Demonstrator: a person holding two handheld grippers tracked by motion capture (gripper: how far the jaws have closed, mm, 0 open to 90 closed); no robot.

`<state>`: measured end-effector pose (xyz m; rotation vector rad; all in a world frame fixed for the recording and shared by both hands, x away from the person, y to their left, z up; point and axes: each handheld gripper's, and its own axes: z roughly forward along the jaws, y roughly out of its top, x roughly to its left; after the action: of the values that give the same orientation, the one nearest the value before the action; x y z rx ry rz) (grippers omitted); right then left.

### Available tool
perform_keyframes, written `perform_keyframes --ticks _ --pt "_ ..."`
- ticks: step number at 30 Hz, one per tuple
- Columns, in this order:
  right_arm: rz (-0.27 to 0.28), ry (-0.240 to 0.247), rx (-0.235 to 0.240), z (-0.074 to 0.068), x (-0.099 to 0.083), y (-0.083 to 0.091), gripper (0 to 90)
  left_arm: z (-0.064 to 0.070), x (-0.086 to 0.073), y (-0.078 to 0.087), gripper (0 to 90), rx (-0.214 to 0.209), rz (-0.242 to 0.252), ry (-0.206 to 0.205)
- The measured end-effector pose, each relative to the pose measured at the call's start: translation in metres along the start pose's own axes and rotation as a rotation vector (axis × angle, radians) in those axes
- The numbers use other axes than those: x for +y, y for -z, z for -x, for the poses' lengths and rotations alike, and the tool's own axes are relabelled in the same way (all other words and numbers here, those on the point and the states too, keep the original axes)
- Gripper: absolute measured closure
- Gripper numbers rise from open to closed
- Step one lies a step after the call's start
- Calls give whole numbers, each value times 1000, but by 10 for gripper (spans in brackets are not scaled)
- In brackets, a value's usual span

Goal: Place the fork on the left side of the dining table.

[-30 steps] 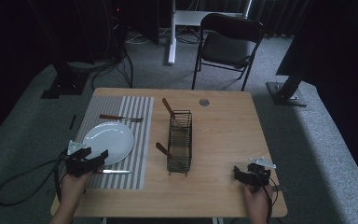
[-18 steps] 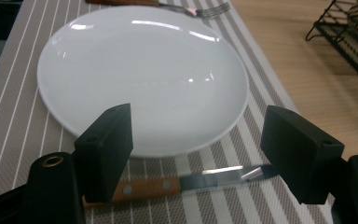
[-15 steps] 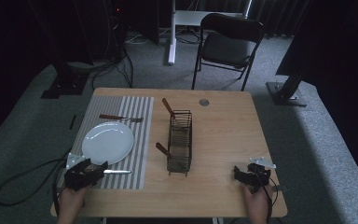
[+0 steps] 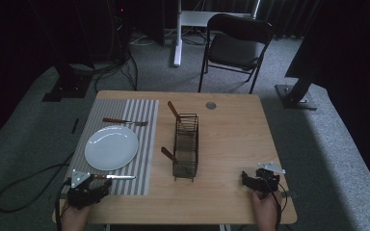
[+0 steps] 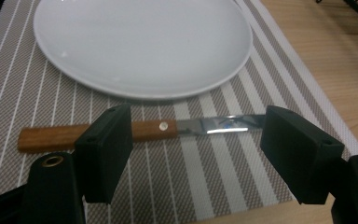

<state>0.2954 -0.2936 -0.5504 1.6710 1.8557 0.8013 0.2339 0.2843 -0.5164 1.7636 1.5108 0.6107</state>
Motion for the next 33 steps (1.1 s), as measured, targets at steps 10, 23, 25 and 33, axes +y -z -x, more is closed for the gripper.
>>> perform_keyframes --ticks 10,23,25,33 --pt "0 0 0 0 0 0 124 -3 -16 3 255 40 -29 -1" --pt "0 0 0 0 0 0 124 -7 -30 -2 254 111 -85 21" --pt "0 0 0 0 0 0 124 -7 -32 -2 254 118 -77 22" --pt "0 0 0 0 0 0 124 -2 -37 -6 217 138 -50 -21"
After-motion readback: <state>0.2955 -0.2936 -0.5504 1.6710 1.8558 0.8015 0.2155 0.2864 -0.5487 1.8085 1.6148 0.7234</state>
